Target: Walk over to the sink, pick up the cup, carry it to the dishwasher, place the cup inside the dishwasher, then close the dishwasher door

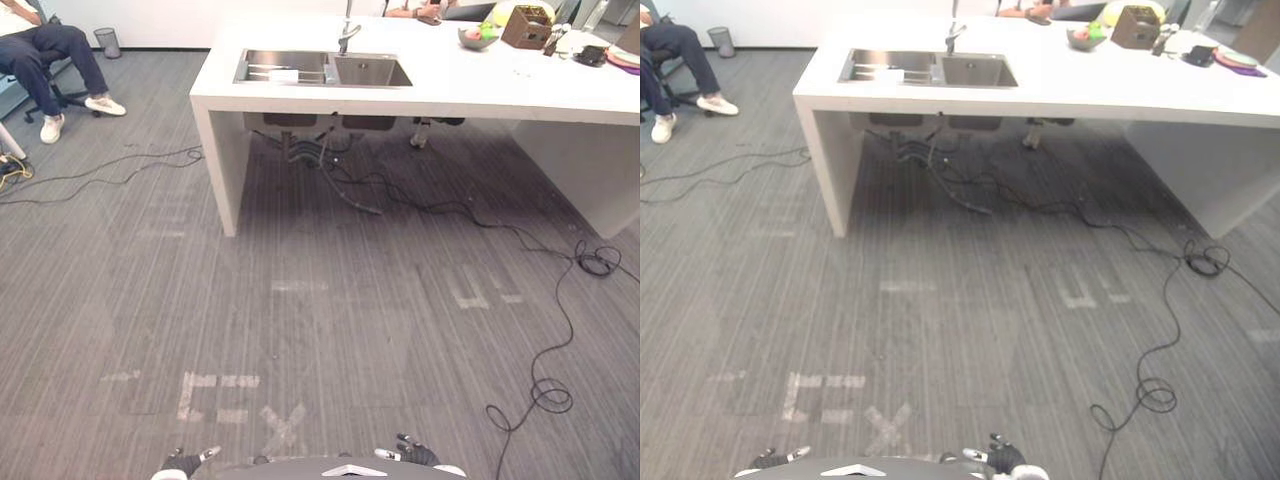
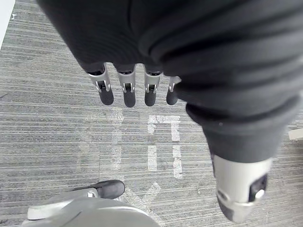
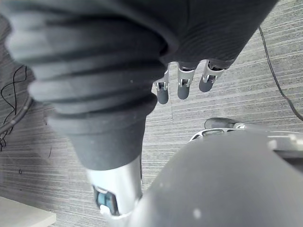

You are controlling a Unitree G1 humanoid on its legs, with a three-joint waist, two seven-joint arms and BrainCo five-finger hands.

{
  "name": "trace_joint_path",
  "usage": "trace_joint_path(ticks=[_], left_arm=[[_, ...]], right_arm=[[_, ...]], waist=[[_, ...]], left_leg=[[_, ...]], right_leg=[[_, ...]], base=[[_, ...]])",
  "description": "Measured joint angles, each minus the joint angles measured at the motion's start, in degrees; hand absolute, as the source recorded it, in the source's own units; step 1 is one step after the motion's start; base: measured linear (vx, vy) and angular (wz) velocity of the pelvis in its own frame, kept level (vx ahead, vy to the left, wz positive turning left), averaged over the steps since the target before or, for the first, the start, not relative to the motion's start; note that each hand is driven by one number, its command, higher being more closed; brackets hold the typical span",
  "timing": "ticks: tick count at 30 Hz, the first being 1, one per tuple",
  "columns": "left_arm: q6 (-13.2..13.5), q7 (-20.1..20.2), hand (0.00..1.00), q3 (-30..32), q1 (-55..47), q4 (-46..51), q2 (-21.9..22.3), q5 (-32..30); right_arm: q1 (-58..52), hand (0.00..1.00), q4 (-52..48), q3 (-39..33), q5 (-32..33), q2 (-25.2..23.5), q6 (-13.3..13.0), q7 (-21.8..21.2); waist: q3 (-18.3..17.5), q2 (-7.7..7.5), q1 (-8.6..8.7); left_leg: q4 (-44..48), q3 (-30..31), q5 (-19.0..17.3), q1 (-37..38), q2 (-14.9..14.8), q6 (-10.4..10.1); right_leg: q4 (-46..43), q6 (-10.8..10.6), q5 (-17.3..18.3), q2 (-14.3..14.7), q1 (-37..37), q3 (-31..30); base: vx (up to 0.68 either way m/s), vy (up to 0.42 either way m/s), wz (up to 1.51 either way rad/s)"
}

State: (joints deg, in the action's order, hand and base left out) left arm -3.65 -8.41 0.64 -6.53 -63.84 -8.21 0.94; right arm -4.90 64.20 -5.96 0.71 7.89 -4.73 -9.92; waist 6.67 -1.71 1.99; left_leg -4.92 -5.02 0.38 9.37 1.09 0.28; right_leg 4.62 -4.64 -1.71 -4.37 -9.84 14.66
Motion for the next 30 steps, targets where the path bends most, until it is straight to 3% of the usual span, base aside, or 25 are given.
trace_joint_path(ticks=[19,21,23,24,25,26,28,30], left_arm=[[-3.2,2.1,0.00,1.4,0.3,-0.3,0.1,1.2],[-3.6,1.9,0.00,1.2,0.3,-0.2,0.2,1.1],[-4.0,1.1,0.00,0.5,0.6,-0.1,-0.1,1.2],[-4.0,0.8,0.00,0.1,0.8,-0.1,0.0,1.3],[-4.2,0.3,0.00,-0.7,1.0,0.1,-0.2,1.8],[-4.7,-0.1,0.00,-0.4,1.4,0.3,-0.4,3.2],[-5.4,-0.2,0.00,0.8,1.4,0.3,-0.5,4.1],[-6.6,-0.1,0.00,3.9,1.9,0.2,0.0,3.9]], right_arm=[[-0.7,0.00,0.0,-3.3,4.0,-0.7,-0.1,-1.9],[-0.7,0.00,-0.1,-3.8,4.4,-0.7,-0.1,-1.9],[-1.0,0.00,-0.5,-3.9,5.9,-0.8,-0.3,-1.8],[-0.9,0.00,-0.8,-3.9,6.2,-0.7,-0.5,-1.8],[-0.5,0.00,-1.5,-3.9,6.5,-0.7,-0.7,-1.9],[-0.5,0.00,-1.6,-4.0,6.9,-0.6,-0.9,-2.0],[-0.7,0.00,-1.5,-4.2,7.0,-1.2,-1.3,-2.0],[-0.9,0.00,-1.6,-6.7,8.0,-2.1,-1.3,-2.0]], waist=[[0.0,0.09,0.41],[0.5,0.00,0.50],[1.3,-0.69,0.25],[1.6,-0.39,0.16],[2.5,-0.32,0.40],[3.4,-0.32,0.75],[3.3,-0.17,1.46],[4.2,-0.09,1.61]], left_leg=[[0.0,0.4,0.2,0.2,0.4,0.4],[0.0,0.4,-0.6,0.8,0.5,0.3],[0.0,0.6,-1.5,2.0,1.5,1.6],[0.0,0.5,-1.6,2.1,1.5,1.7],[0.0,0.5,-1.7,3.0,1.7,2.1],[0.4,0.8,-2.0,3.9,1.7,2.6],[0.6,2.2,-2.5,4.2,1.1,2.5],[4.5,4.1,-5.2,1.9,-0.3,1.8]], right_leg=[[-0.8,-0.2,0.6,-0.4,-0.2,0.0],[-7.7,-0.6,4.2,-1.5,2.3,0.1],[-23.2,-2.7,9.4,-4.6,8.4,-1.5],[-28.3,-2.5,9.6,-5.3,10.8,-2.1],[-37.8,-0.9,8.6,-6.3,15.0,-3.0],[-42.7,-0.3,10.3,-6.6,17.8,-4.2],[-41.2,-0.2,13.0,-5.8,18.4,-4.5],[-32.8,-0.2,13.0,-4.8,19.6,-4.5]], base=[[0.00,0.000,0.00],[0.01,0.018,0.03],[0.03,0.047,-0.01],[0.01,0.043,-0.05],[0.03,0.029,0.03],[0.06,0.006,0.09],[0.10,-0.036,0.30],[0.14,-0.078,0.42]])
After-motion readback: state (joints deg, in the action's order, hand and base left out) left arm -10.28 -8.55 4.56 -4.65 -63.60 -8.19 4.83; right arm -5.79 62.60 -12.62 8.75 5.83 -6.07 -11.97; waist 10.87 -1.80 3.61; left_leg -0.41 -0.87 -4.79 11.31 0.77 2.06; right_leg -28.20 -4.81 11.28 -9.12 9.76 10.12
